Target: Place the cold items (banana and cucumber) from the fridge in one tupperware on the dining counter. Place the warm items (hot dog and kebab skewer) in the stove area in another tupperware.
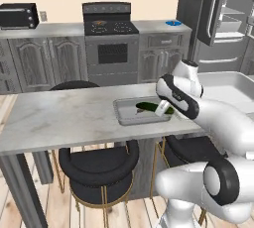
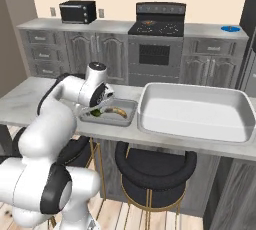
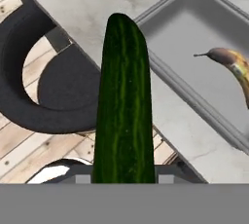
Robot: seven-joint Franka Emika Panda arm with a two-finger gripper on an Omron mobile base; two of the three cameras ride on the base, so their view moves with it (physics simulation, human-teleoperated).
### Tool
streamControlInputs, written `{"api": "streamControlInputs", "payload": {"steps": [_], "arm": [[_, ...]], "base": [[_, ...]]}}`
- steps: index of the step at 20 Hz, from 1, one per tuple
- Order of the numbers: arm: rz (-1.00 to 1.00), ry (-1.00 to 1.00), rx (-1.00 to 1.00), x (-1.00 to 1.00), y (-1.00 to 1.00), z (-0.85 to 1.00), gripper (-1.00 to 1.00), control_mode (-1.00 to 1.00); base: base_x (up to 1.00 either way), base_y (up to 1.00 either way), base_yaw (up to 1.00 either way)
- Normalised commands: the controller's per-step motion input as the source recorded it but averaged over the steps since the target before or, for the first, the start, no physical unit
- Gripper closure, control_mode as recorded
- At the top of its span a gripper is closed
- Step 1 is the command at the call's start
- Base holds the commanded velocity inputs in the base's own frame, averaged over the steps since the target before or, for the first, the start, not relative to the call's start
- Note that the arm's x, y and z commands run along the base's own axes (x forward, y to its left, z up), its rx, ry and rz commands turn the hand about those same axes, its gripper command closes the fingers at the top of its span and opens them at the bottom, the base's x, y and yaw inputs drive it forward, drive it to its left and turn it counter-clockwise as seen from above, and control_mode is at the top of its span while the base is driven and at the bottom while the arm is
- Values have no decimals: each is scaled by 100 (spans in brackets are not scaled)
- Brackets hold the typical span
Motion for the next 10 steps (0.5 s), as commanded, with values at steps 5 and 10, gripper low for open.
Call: {"api": "streamControlInputs", "payload": {"steps": [5, 10], "arm": [[26, 26, -19, 100, 0, -14, 100, -100], [4, 23, -11, 100, 0, -49, 100, -100]], "base": [[0, 0, 0], [0, 0, 0]]}}
